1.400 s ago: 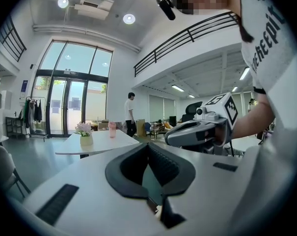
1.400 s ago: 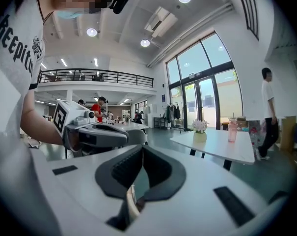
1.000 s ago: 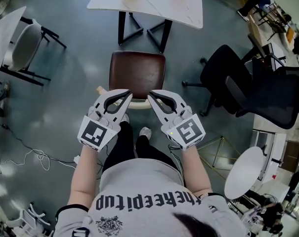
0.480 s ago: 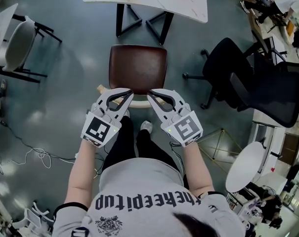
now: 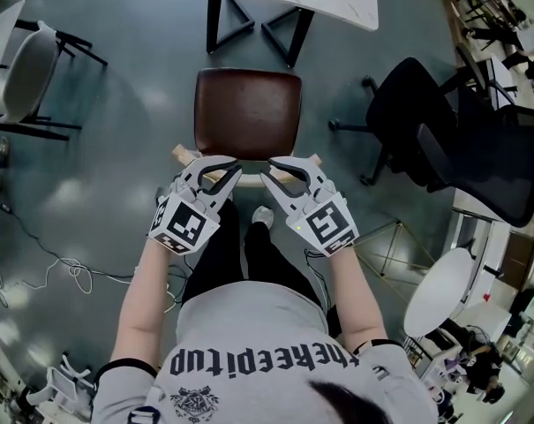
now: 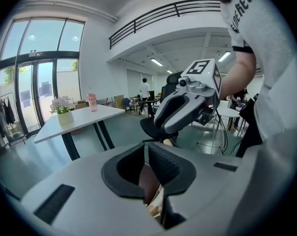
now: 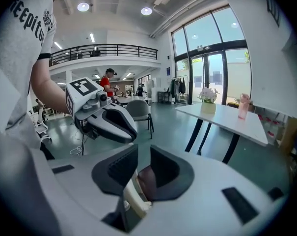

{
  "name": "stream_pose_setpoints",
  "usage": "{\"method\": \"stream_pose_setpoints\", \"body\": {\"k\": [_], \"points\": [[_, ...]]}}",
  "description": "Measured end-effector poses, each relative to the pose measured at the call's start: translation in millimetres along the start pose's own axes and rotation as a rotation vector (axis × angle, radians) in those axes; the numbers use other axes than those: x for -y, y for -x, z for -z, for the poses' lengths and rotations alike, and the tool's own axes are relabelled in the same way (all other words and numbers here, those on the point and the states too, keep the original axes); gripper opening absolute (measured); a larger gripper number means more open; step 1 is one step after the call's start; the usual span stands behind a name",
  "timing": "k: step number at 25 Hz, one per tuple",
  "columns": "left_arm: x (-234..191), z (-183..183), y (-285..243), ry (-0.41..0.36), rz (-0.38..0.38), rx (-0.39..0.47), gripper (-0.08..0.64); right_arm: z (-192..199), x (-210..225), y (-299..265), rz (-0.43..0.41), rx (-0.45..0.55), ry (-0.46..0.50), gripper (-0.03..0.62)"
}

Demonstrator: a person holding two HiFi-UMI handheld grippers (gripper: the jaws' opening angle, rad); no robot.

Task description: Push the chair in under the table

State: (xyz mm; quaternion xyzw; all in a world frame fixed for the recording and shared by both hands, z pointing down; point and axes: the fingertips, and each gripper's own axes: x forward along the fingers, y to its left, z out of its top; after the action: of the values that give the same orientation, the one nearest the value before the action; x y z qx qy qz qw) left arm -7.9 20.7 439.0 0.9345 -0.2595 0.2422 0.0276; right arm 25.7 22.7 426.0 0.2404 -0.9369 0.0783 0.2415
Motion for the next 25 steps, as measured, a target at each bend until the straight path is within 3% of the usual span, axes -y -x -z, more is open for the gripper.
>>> {"method": "stream_pose_setpoints", "body": {"k": [11, 25], "points": [[25, 52, -16, -0.14, 0.096, -0.202, 0.123, 42, -18, -15, -0.074, -0.131, 0.066, 0.114], [48, 97, -27, -0.256, 0.189, -0.363, 0.19, 82, -34, -23, -0.138, -0.251, 0.117, 0.158]]}}
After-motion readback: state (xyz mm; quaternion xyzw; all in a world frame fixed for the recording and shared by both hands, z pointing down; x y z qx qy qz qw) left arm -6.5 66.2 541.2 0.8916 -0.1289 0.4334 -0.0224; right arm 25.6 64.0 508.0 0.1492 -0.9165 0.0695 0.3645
